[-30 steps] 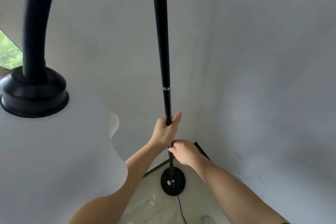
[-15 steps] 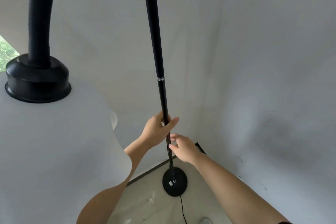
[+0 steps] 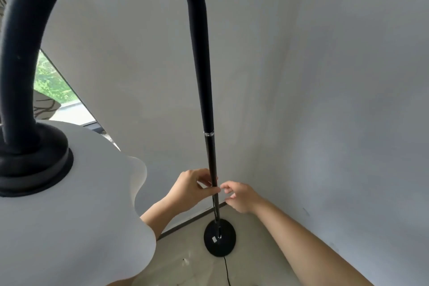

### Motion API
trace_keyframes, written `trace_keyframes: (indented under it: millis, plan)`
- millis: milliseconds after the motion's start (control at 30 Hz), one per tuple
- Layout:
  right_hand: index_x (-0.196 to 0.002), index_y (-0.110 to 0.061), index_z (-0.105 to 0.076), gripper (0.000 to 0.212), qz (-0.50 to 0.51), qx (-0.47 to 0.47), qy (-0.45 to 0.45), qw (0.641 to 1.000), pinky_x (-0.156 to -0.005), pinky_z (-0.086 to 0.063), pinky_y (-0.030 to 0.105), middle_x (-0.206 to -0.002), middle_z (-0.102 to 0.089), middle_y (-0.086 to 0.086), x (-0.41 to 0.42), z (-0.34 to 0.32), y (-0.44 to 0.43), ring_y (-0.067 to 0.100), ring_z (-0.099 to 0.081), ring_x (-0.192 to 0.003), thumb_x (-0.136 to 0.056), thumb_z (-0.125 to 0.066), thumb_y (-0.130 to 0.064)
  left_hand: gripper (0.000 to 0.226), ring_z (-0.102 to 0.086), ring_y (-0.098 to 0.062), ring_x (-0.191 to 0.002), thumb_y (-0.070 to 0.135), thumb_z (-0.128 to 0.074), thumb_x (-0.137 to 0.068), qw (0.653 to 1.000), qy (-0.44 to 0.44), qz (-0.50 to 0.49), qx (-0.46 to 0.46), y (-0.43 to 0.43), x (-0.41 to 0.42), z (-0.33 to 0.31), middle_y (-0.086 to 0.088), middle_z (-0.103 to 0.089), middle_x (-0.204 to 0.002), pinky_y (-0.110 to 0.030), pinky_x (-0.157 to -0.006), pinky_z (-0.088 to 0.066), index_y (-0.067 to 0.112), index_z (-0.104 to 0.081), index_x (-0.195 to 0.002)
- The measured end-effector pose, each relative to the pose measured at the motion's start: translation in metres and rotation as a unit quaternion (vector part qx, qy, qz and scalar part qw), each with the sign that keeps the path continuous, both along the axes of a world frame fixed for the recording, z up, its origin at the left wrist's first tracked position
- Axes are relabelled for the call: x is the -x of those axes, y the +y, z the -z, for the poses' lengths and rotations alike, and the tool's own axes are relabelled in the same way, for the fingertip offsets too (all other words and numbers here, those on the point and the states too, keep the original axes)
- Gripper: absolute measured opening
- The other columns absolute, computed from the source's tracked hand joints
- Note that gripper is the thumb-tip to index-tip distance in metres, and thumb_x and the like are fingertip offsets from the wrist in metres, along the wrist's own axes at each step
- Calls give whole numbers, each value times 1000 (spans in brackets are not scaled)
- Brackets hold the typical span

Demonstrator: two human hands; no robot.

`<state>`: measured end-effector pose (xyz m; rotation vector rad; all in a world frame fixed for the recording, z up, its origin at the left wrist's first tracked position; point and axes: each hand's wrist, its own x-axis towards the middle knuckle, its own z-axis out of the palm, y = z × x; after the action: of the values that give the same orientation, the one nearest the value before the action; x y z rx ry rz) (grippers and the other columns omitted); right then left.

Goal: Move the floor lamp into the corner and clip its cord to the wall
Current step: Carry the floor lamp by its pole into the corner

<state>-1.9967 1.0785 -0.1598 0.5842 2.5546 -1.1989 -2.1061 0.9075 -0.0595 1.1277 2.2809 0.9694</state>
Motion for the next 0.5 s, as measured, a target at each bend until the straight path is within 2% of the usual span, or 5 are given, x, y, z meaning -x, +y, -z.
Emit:
trace_keyframes:
  millis: [133,200,333,400,500]
  plan:
    - [-141,-31,-47,52,-3,33,6,999,-83,-44,23,-118,-57,-11,-3,1,-19,6,-59,-96,-91,-61,-40,25,-68,4,-80,38,-81,-74,1000,3,-16,-14,-6,-6,2,14,-74,-82,-15,-72,-53,21,-72,-89]
    - [-141,-29,-47,54,-7,29,13,999,-83,-41,25,-120,-57,-11,-2,-1,-28,5,-57,-95,-91,-60,-45,24,-67,5,-82,36,-79,-77,1000,17,-13,-14,-7,-8,1,13,-74,-85,-14,-72,-53,18,-69,-89]
    - [-127,-23,-60,34,-4,-3,52,999,-87,-39,28,-125,-65,-1,0,-4,-42,17,-60,-108,-98,-54,-40,17,-67,1,-81,36,-69,-87,999,34,-26,-22,-8,-19,-6,16,-71,-86,-17,-73,-52,22,-63,-93]
    - [-118,-25,-62,25,8,-16,55,998,-81,-40,29,-116,-68,2,1,-8,-46,20,-60,-104,-100,-50,-38,15,-65,-2,-77,45,-58,-89,997,20,-44,-65,-6,-28,-15,16,-70,-81,-15,-70,-50,30,-58,-91]
    - [-113,-25,-60,23,21,-30,34,999,-68,-41,30,-91,-62,-2,6,-14,-48,17,-57,-83,-101,-45,-37,19,-66,-9,-74,45,-48,-92,995,1,-57,-84,4,-32,-29,9,-72,-82,-23,-70,-51,29,-58,-88]
